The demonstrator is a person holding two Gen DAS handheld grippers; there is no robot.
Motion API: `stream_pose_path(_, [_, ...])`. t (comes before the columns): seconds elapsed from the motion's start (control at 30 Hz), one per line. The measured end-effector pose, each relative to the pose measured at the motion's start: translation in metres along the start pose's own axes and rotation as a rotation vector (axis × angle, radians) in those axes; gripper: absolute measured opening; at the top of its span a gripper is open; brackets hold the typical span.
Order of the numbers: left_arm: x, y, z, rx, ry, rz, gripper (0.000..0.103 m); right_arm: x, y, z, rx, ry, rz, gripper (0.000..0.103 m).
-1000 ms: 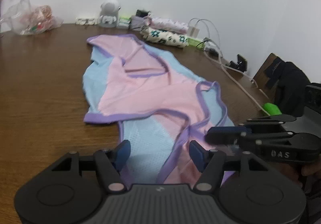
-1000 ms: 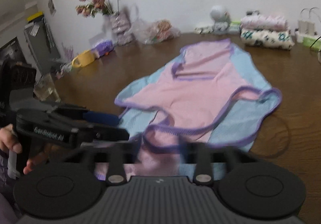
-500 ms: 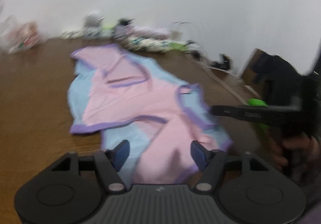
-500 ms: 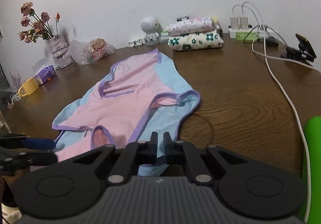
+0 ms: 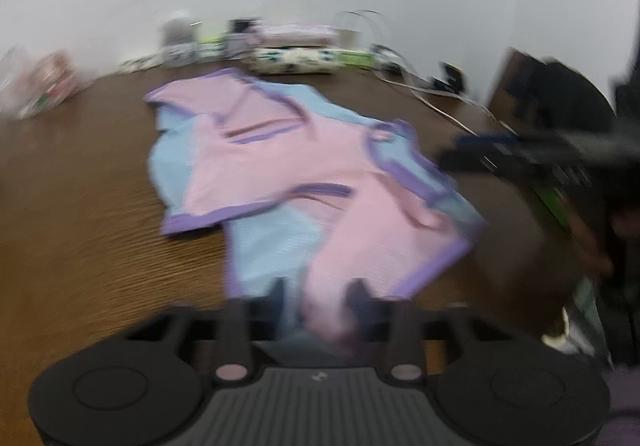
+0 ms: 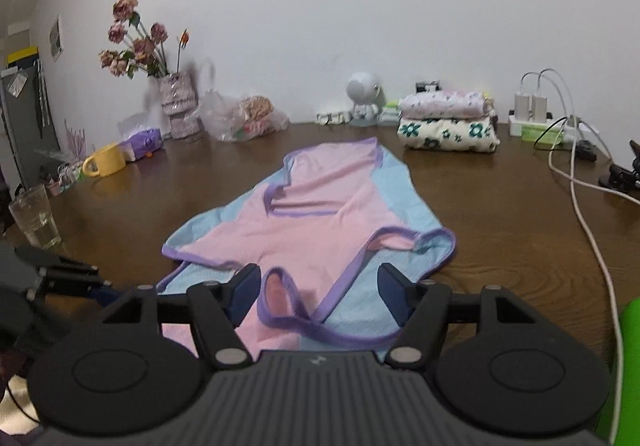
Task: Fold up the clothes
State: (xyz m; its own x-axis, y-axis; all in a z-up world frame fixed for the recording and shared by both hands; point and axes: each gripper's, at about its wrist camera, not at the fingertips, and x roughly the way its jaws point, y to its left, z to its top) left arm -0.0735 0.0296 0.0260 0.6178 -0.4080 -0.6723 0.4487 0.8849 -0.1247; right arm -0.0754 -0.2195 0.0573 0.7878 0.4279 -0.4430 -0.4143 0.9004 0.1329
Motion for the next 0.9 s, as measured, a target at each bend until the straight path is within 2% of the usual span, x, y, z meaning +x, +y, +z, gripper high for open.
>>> stream_pose_path(0.17, [0.0,0.029,0.004,-0.131,-0.02,0.041,0.009,0.002,0.014,-0.005,-0.08,0.008,0.07,0.065])
stream_pose_path(0.3, [-0.003,0.033,0.005,-0.154,-0.027,0.061,0.012,0.001,0.034,-0.014,-0.218,0.051,0.181,0.06])
stream_pose_path(0.37, [-0.004,0.033,0.004,-0.157,-0.03,0.064,0.018,0.003,0.044,-0.018,-0.257,0.068,0.214,0.059])
stream_pose_path(0.43, [-0.008,0.033,0.004,-0.145,-0.042,0.057,0.029,0.006,0.052,-0.019,-0.282,0.078,0.226,0.056])
stream_pose_path(0.5, [-0.014,0.032,0.003,-0.124,-0.062,0.049,0.039,0.013,0.057,-0.022,-0.297,0.101,0.22,0.048])
stream_pose_path(0.57, [-0.023,0.028,0.001,-0.094,-0.085,0.034,0.043,0.021,0.061,-0.025,-0.308,0.128,0.208,0.022])
stream_pose_path(0.63, [-0.029,0.021,0.0,-0.051,-0.109,0.01,0.051,0.025,0.06,-0.025,-0.298,0.142,0.199,0.016])
stream_pose_path(0.7, [-0.031,0.012,-0.003,0.0,-0.116,-0.011,0.061,0.028,0.056,-0.025,-0.28,0.152,0.192,0.016])
stream_pose_path(0.73, [-0.032,0.007,-0.004,0.026,-0.12,-0.021,0.061,0.029,0.054,-0.025,-0.271,0.157,0.188,0.016])
stream_pose_path(0.8, [-0.032,0.0,-0.006,0.073,-0.122,-0.039,0.061,0.032,0.051,-0.025,-0.253,0.167,0.181,0.027])
stream_pose_path(0.83, [-0.03,-0.002,-0.008,0.089,-0.115,-0.046,0.061,0.033,0.049,-0.025,-0.25,0.174,0.18,0.042])
stream_pose_path(0.9, [-0.026,-0.002,-0.01,0.096,-0.113,-0.048,0.061,0.033,0.048,-0.027,-0.265,0.181,0.176,0.042])
